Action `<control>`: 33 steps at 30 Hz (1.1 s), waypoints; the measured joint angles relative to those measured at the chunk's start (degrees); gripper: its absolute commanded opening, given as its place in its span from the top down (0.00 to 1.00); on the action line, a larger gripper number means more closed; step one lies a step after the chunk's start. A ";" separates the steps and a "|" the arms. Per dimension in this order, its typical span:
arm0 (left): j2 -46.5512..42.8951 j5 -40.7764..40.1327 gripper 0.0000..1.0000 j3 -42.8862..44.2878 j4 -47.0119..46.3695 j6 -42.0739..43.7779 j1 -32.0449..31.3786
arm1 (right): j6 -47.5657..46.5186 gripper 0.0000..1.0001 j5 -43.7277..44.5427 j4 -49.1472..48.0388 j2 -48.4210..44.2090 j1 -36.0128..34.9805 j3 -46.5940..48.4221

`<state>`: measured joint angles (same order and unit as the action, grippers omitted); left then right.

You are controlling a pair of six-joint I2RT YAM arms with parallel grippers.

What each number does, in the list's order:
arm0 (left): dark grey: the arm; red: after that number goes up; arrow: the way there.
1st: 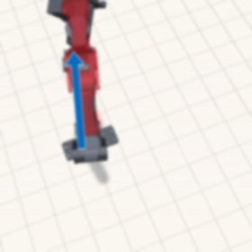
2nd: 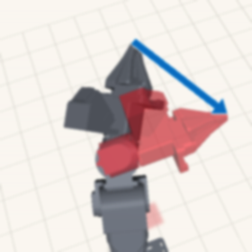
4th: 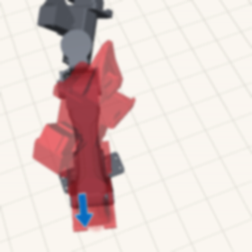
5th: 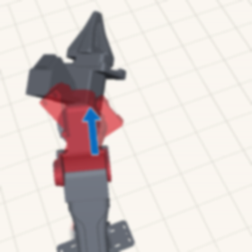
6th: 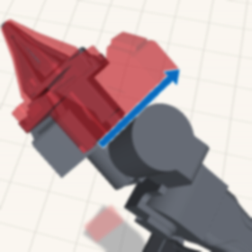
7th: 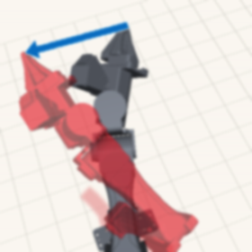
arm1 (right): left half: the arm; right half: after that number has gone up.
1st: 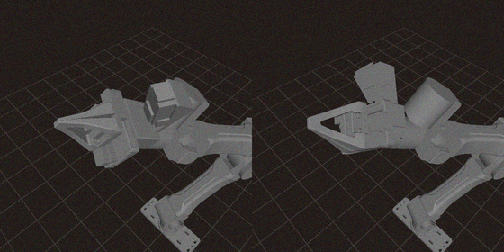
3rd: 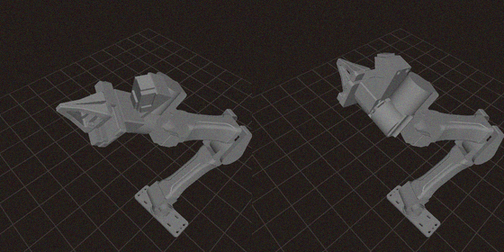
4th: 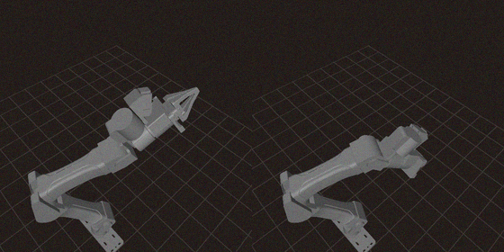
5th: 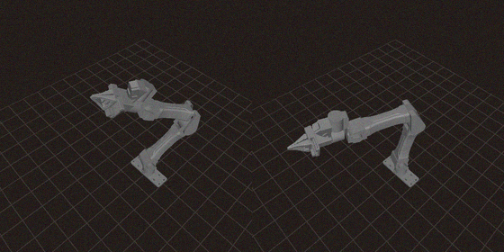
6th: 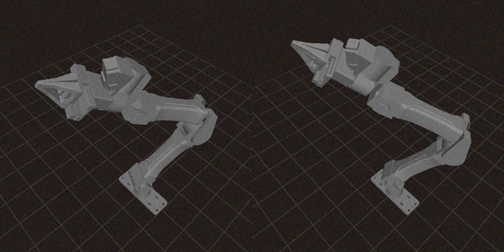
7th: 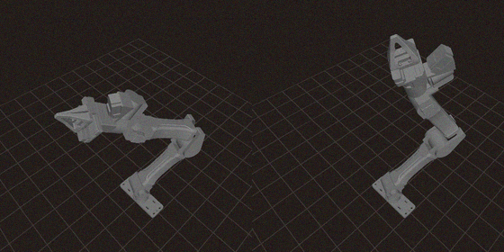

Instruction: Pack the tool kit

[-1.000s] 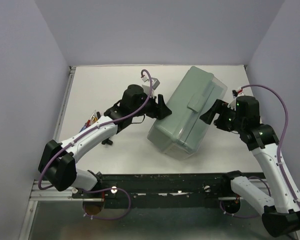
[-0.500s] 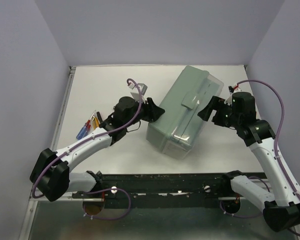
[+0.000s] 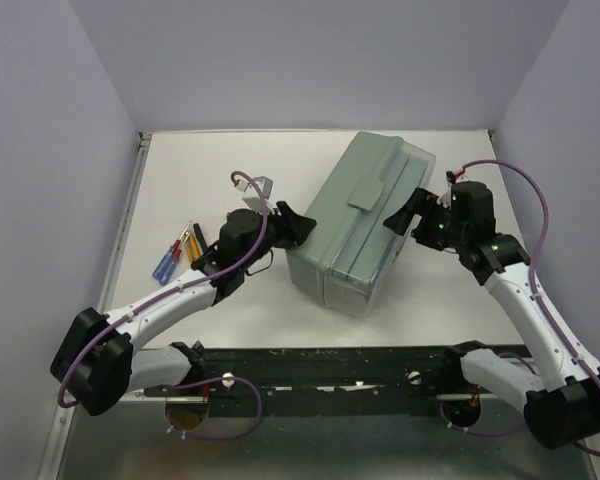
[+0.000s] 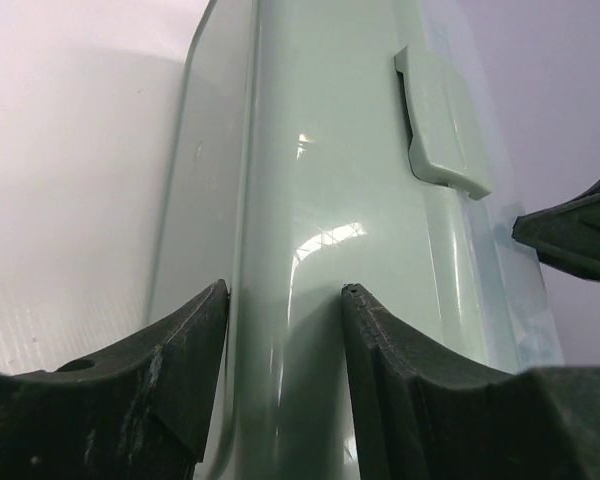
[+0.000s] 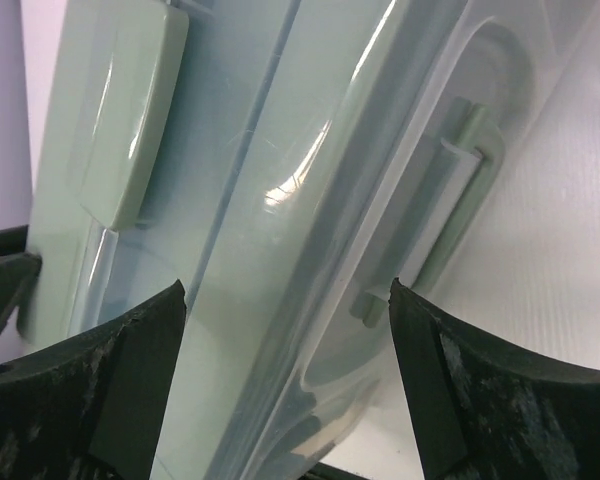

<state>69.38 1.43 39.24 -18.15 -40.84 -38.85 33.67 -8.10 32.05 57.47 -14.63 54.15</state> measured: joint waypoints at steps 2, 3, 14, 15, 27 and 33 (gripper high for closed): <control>-0.66 -0.66 0.33 -0.94 0.00 -0.37 0.13 | 0.70 0.13 -0.92 -1.73 0.72 0.00 -0.13; -1.01 -0.90 0.29 -1.27 0.28 -0.37 0.13 | 1.05 0.14 -1.53 -2.75 0.98 0.00 -0.37; -7.43 -5.22 0.01 5.49 23.15 6.45 -0.31 | 5.31 0.22 -6.43 -13.51 1.81 -0.04 -4.52; -7.72 -5.66 0.01 6.60 25.24 7.37 -0.28 | 5.38 0.23 -6.58 -14.01 2.03 -0.04 -4.59; 5.27 6.23 0.14 27.34 25.83 7.15 3.28 | 6.43 0.35 -7.21 -17.05 2.91 -0.04 -5.01; 15.23 15.08 0.17 31.89 22.47 1.81 3.91 | 6.40 0.36 -7.17 -17.66 2.73 -0.04 -5.40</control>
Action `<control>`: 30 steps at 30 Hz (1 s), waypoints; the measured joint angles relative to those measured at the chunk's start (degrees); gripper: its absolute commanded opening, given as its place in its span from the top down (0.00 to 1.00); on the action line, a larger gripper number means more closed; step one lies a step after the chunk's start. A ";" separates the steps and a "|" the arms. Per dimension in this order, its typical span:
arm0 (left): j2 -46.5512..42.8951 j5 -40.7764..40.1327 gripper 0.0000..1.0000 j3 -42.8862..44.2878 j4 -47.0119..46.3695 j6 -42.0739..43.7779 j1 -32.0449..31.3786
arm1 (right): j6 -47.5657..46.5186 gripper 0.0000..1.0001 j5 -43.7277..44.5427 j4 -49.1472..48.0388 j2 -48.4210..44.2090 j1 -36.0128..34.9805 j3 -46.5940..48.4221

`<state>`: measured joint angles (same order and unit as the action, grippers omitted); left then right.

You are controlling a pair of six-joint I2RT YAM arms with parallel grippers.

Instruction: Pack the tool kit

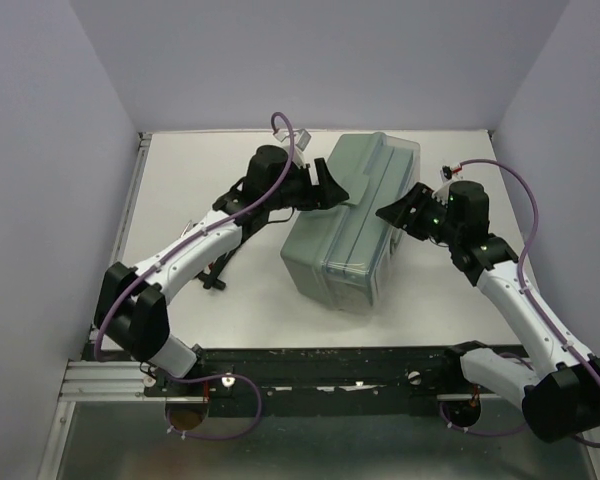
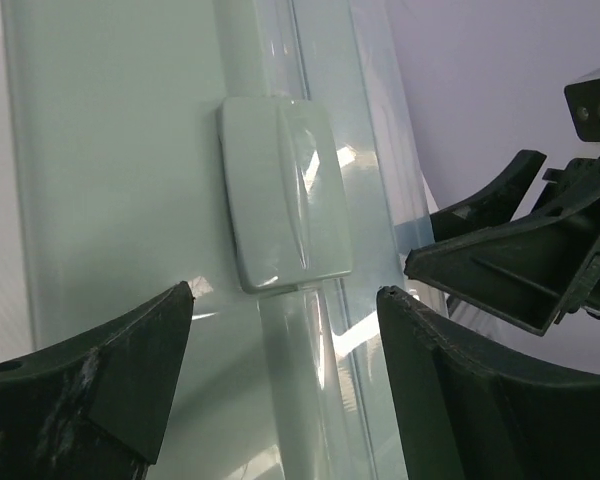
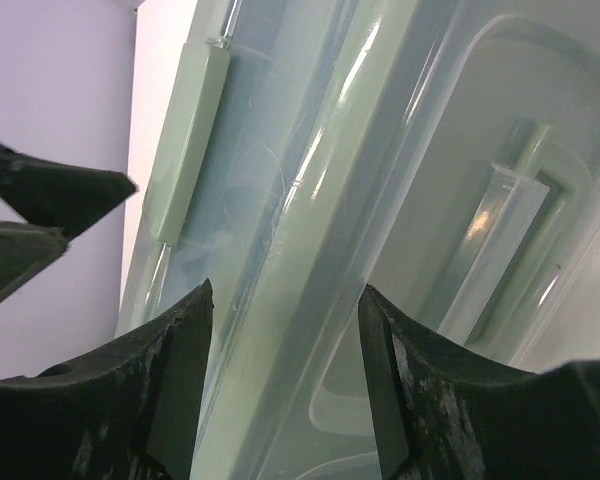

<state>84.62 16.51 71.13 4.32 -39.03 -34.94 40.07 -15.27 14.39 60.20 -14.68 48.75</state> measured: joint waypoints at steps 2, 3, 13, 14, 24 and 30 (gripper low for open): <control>3.39 2.80 0.19 0.96 -1.22 -1.97 0.13 | 0.00 0.36 0.00 -0.09 0.02 0.00 -0.02; 4.44 3.89 0.20 1.16 -1.55 -2.75 0.22 | 0.00 0.37 0.00 -0.11 0.04 0.00 -0.02; 9.09 10.69 0.35 1.51 -9.77 -9.57 1.64 | 0.00 0.38 -0.02 -0.92 0.79 0.17 -0.09; 9.31 11.13 0.37 1.36 -10.56 -10.32 1.92 | 0.00 0.38 -0.02 -1.07 0.87 0.17 -0.09; 9.60 11.37 0.43 -2.64 -18.97 -15.91 2.73 | 0.26 0.41 -0.07 -1.86 2.01 0.46 -0.09; 9.64 10.58 0.45 -3.78 -21.77 -17.77 2.73 | 0.37 0.42 -0.04 -2.34 2.27 0.55 -0.09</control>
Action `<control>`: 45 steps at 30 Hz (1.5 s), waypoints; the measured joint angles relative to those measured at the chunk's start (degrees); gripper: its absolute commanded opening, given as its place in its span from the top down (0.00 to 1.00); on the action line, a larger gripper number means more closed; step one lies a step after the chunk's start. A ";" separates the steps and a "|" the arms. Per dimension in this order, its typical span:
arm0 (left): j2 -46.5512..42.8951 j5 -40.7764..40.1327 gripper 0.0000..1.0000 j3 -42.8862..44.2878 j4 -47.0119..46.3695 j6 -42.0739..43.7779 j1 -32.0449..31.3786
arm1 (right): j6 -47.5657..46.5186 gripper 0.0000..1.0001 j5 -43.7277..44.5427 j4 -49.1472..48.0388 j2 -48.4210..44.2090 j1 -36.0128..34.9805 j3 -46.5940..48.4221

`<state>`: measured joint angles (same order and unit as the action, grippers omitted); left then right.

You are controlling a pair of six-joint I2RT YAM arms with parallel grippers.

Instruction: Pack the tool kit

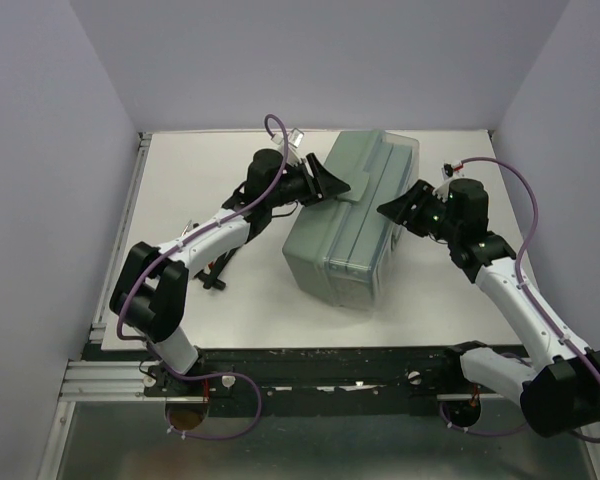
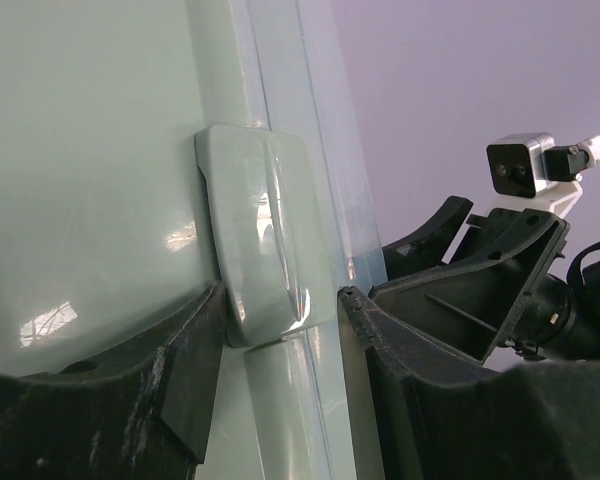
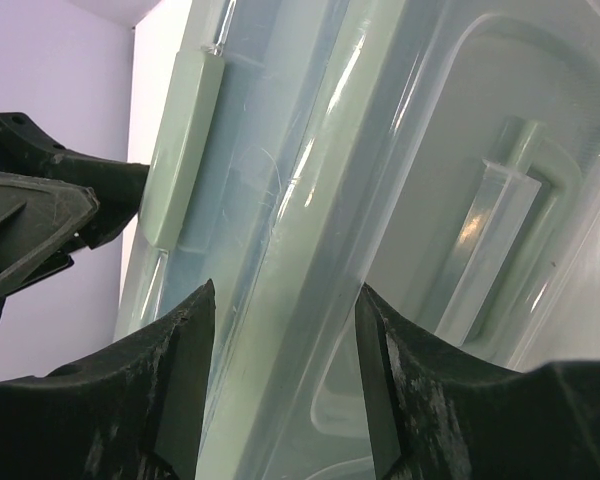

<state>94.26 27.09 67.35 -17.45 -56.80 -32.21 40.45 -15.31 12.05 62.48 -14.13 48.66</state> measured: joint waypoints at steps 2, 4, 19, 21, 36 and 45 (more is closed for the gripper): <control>0.04 -0.15 0.45 -0.15 -0.42 -0.33 0.00 | 0.00 0.42 0.00 -0.11 0.07 0.07 0.00; 0.07 -0.50 0.46 -0.48 -1.14 -0.79 -0.04 | 0.00 0.42 0.00 -0.13 0.11 0.17 0.00; 0.07 -2.91 0.48 -2.80 -6.03 -3.17 -0.57 | 0.02 0.43 0.39 -0.24 0.13 0.37 0.00; 0.07 -3.26 0.48 -3.10 -6.67 -3.30 -0.68 | 0.02 0.43 0.44 -0.24 0.13 0.37 0.00; 0.04 -4.50 0.49 -3.52 -8.13 -3.28 -1.11 | 0.07 0.46 0.96 -0.24 -0.22 0.39 0.00; 0.04 -5.62 0.49 -3.52 -8.13 -3.15 -1.44 | 0.11 0.46 1.16 -0.26 -0.31 0.39 -0.04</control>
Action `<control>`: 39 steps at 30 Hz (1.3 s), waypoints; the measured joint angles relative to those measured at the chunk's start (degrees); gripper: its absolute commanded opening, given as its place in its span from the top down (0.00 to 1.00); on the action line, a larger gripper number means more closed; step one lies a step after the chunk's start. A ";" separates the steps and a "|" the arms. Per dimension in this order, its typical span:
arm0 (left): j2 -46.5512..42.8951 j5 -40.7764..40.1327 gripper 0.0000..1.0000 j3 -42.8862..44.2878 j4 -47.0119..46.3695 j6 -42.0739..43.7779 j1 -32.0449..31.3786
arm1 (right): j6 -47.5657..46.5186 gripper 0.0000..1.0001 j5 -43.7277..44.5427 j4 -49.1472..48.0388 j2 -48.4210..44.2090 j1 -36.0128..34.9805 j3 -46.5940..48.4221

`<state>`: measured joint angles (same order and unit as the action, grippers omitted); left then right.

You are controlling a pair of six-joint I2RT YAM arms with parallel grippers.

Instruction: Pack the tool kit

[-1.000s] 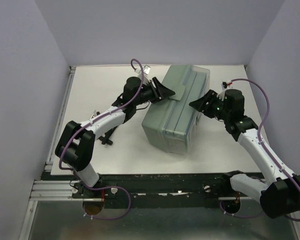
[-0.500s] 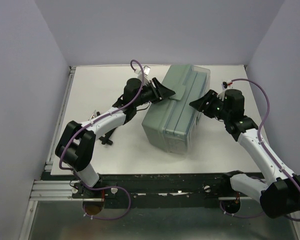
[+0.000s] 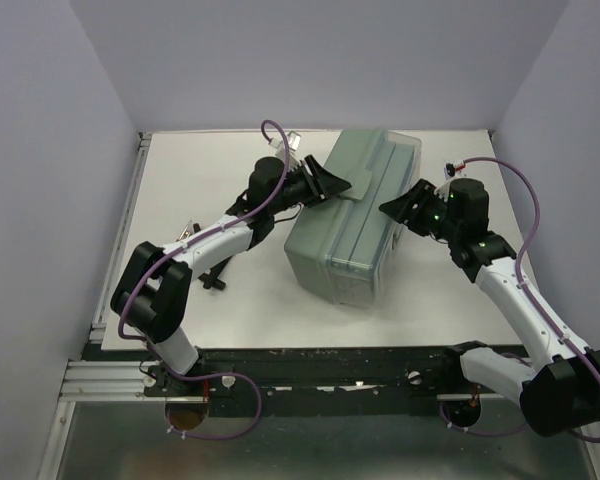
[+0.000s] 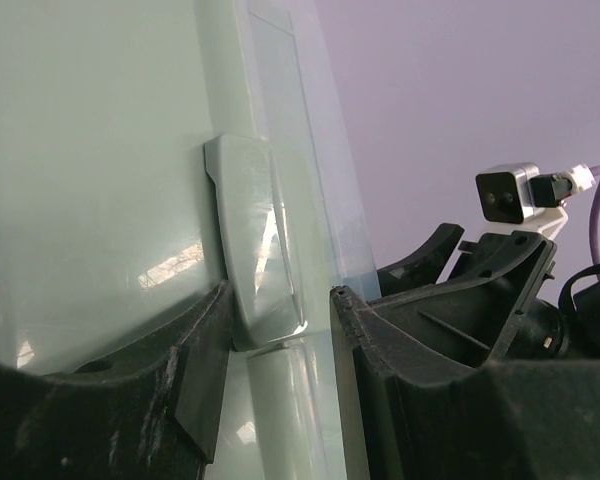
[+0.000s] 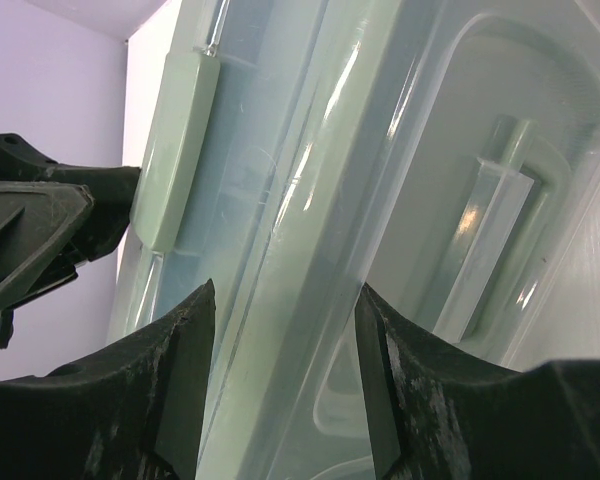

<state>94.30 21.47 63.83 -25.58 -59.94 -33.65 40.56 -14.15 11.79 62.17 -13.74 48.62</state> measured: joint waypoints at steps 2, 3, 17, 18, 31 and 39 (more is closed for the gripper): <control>0.00 -0.22 0.49 -0.02 -0.02 0.13 -0.09 | 0.00 0.46 0.09 0.00 0.00 0.00 0.00; 0.00 -0.33 0.49 -0.02 -0.02 0.17 -0.13 | 0.00 0.46 0.13 0.00 0.00 0.00 0.00; -0.44 -1.81 0.50 -0.37 -0.28 0.57 -0.61 | 0.04 0.46 0.31 -0.13 0.00 0.00 -0.11; -0.48 -1.97 0.50 -0.46 -0.46 0.59 -0.63 | 0.04 0.46 0.31 -0.15 0.00 0.00 -0.11; -1.31 -3.43 0.51 -0.98 -0.85 1.27 -1.07 | 0.11 0.46 0.35 -0.17 -0.22 0.00 -0.17; -1.62 -4.17 0.51 -1.18 -0.85 1.97 -1.36 | 0.11 0.47 0.37 -0.17 -0.24 0.00 -0.20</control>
<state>92.68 17.30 62.65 -26.44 -57.98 -35.00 40.66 -13.78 11.62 61.93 -13.74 48.42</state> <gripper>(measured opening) 0.500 0.613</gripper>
